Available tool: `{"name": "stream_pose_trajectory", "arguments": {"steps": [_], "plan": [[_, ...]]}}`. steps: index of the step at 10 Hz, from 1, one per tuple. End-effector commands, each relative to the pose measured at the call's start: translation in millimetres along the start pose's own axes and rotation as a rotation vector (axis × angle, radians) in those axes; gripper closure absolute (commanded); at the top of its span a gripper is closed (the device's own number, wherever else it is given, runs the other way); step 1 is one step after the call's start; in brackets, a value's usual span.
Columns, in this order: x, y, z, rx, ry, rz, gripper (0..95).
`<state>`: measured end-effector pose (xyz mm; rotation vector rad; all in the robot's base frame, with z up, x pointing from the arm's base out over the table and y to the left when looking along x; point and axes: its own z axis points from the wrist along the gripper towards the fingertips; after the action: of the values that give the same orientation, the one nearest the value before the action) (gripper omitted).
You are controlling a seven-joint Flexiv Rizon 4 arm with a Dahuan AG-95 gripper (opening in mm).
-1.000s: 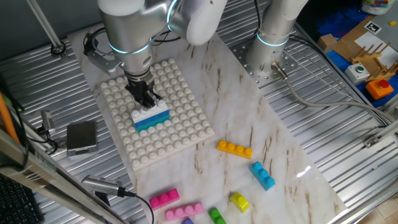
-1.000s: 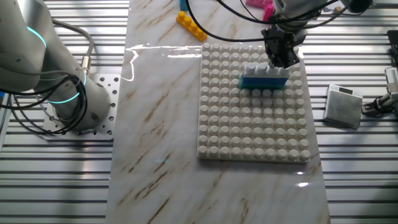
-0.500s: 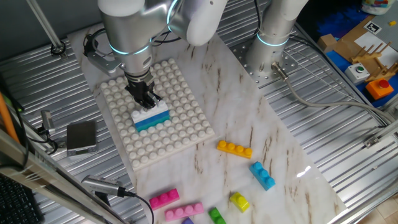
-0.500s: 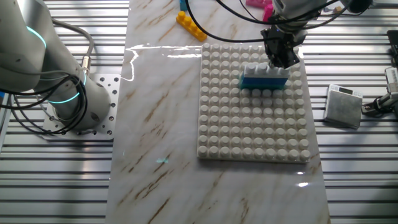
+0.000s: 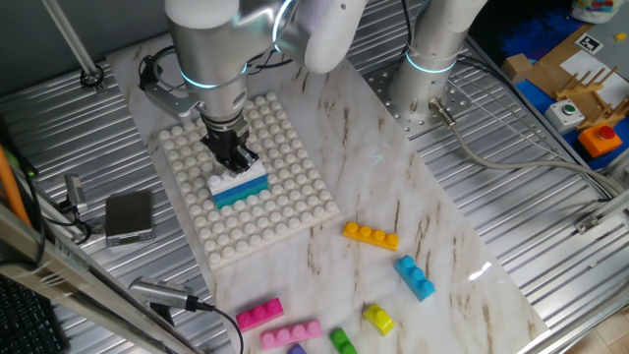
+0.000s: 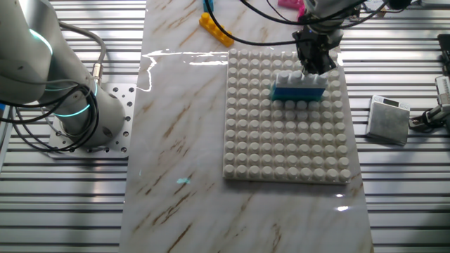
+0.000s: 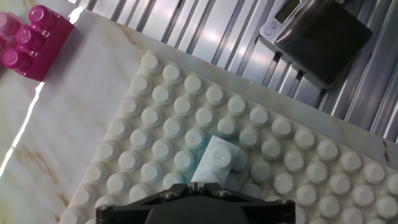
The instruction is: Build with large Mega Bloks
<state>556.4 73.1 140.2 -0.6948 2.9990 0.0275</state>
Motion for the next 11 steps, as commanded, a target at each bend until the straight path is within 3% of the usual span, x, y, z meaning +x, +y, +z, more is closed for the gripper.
{"name": "stream_pose_trajectory", "arguments": {"steps": [1,4,11], "plan": [[3.5,-1.0,21.1,0.008,0.001,-0.005,95.0],[6.7,-2.1,12.2,0.008,0.003,-0.007,95.0],[-6.5,-11.1,-3.4,-0.002,0.009,-0.005,95.0]]}}
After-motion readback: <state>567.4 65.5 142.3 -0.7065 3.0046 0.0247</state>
